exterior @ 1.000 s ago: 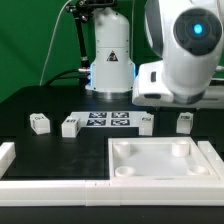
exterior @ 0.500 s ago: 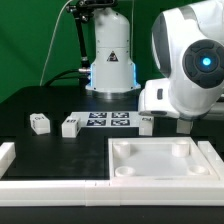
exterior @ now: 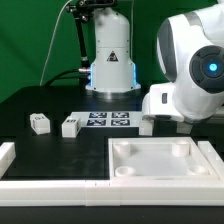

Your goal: Assemble one leg

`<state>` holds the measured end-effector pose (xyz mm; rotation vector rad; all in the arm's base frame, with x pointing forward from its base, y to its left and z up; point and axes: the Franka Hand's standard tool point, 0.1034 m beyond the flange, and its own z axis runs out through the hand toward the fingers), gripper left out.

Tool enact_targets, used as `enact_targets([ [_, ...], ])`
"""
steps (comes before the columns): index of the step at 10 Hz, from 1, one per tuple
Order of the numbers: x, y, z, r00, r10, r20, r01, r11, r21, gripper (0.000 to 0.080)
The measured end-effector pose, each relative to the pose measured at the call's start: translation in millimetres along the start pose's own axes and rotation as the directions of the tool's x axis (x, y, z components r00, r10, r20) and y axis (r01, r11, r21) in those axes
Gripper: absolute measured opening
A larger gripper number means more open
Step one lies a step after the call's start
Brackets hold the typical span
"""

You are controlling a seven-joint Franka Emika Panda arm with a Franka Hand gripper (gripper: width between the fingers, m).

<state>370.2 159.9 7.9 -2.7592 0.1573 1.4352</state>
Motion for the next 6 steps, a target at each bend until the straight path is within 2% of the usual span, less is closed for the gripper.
enact_targets([
  [1,0.0,0.0,-0.1,1.000,-0.002,0.000,0.002,1.000,0.000,0.0649],
  [3,0.1,0.1,-0.1,1.000,-0.002,0.000,0.002,1.000,0.000,0.0401],
  [4,0.1,0.1,-0.1,1.000,-0.002,0.000,0.002,1.000,0.000,0.0401],
  [5,0.1,0.1,-0.1,1.000,-0.002,0.000,0.002,1.000,0.000,0.0288],
  [6,0.1,0.1,-0.1,1.000,-0.002,0.000,0.002,1.000,0.000,0.0288],
])
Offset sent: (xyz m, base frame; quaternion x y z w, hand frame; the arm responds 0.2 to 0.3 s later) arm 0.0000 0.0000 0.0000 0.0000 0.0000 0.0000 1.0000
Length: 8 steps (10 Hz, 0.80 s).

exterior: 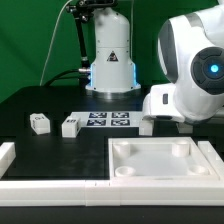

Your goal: Assemble one leg

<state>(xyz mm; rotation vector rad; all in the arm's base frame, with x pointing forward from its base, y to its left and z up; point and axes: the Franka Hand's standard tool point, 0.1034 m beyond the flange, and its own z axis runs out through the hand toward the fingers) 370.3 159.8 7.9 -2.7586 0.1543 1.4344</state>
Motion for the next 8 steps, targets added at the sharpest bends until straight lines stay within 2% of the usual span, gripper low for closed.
enact_targets([
  [4,-1.1,2.2,-2.8,1.000,-0.017,0.005,0.017,1.000,0.001,0.0288],
  [6,-13.4,14.4,-31.7,0.998,-0.057,0.036,0.057,0.998,0.011,0.0288],
  [8,-21.8,19.5,-47.4,0.996,-0.058,0.067,0.057,0.998,0.015,0.0288],
])
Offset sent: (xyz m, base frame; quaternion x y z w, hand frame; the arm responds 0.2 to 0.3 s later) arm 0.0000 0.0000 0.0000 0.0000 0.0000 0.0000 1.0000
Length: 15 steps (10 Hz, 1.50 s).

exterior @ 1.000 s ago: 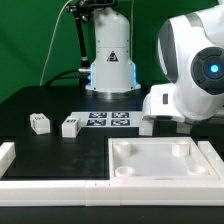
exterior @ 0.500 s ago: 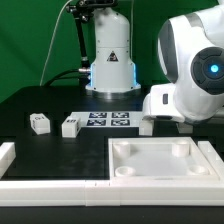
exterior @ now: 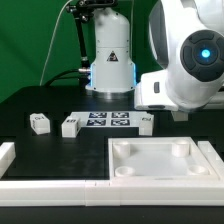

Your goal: Assemble one leg

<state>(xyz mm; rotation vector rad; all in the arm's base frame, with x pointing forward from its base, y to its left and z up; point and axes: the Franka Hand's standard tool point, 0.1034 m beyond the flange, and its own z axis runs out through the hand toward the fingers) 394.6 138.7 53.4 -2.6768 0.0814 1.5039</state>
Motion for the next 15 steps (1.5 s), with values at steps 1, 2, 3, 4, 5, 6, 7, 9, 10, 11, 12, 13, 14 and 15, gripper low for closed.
enact_targets([
  [1,-0.4,-1.1,-5.8,1.000,-0.003,-0.007,0.003,1.000,0.000,0.0290],
  [2,2.9,-2.4,-6.1,0.999,-0.003,-0.034,0.003,1.000,0.002,0.0290],
  [3,4.8,-3.0,-6.6,0.999,-0.003,-0.046,0.003,1.000,0.004,0.0290],
  [4,11.0,-5.5,-11.6,0.991,-0.003,-0.133,0.004,1.000,0.013,0.0290],
  [5,17.3,-4.7,-14.3,0.974,-0.015,-0.226,0.018,1.000,0.011,0.0290],
  [6,25.0,-2.0,-17.6,0.948,-0.035,-0.316,0.040,0.999,0.008,0.0290],
  [7,21.1,1.4,-25.8,0.929,-0.056,-0.366,0.061,0.998,0.003,0.0290],
  [9,17.5,4.7,-38.6,0.876,-0.071,-0.477,0.079,0.997,-0.003,0.0290],
  [10,12.9,5.2,-50.2,0.843,-0.069,-0.533,0.080,0.997,-0.003,0.0290],
  [11,4.8,4.4,-65.8,0.819,-0.070,-0.570,0.083,0.997,-0.004,0.0290],
  [12,3.5,4.4,-77.5,0.775,-0.068,-0.629,0.085,0.996,-0.002,0.0290],
  [13,3.8,3.7,-84.2,0.732,-0.061,-0.679,0.085,0.996,0.001,0.0290],
  [14,3.0,1.6,-88.2,0.664,-0.063,-0.745,0.090,0.996,-0.004,0.0290],
  [15,2.9,1.9,-85.8,0.620,-0.063,-0.782,0.092,0.996,-0.008,0.0290],
])
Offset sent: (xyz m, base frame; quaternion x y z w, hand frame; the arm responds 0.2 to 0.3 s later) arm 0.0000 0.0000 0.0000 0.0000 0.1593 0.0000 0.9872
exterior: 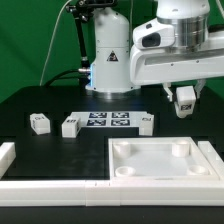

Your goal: Assemble one leg

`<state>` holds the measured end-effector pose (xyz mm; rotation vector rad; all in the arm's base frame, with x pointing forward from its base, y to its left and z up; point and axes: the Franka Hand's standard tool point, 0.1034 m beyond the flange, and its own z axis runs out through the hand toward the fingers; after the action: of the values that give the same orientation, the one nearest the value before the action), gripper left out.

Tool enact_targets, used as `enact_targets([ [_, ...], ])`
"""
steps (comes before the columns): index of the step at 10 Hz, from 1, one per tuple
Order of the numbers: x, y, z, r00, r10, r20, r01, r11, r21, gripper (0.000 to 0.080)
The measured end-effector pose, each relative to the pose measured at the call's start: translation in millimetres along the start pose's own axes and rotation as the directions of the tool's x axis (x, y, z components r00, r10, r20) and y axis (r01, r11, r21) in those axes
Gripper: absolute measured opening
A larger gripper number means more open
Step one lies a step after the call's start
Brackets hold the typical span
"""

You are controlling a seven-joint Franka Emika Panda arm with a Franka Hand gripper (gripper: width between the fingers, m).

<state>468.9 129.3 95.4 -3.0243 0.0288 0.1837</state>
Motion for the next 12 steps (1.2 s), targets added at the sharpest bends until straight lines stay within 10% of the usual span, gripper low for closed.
enact_targets([
  [4,14.0,4.1,-1.8,0.962,-0.071,-0.265,0.072,0.997,-0.007,0.0290],
  [8,79.2,12.1,-24.5,0.930,-0.207,-0.304,0.204,0.978,-0.043,0.0290],
  [12,77.6,12.2,-22.0,0.931,-0.203,-0.302,0.200,0.979,-0.041,0.0290],
])
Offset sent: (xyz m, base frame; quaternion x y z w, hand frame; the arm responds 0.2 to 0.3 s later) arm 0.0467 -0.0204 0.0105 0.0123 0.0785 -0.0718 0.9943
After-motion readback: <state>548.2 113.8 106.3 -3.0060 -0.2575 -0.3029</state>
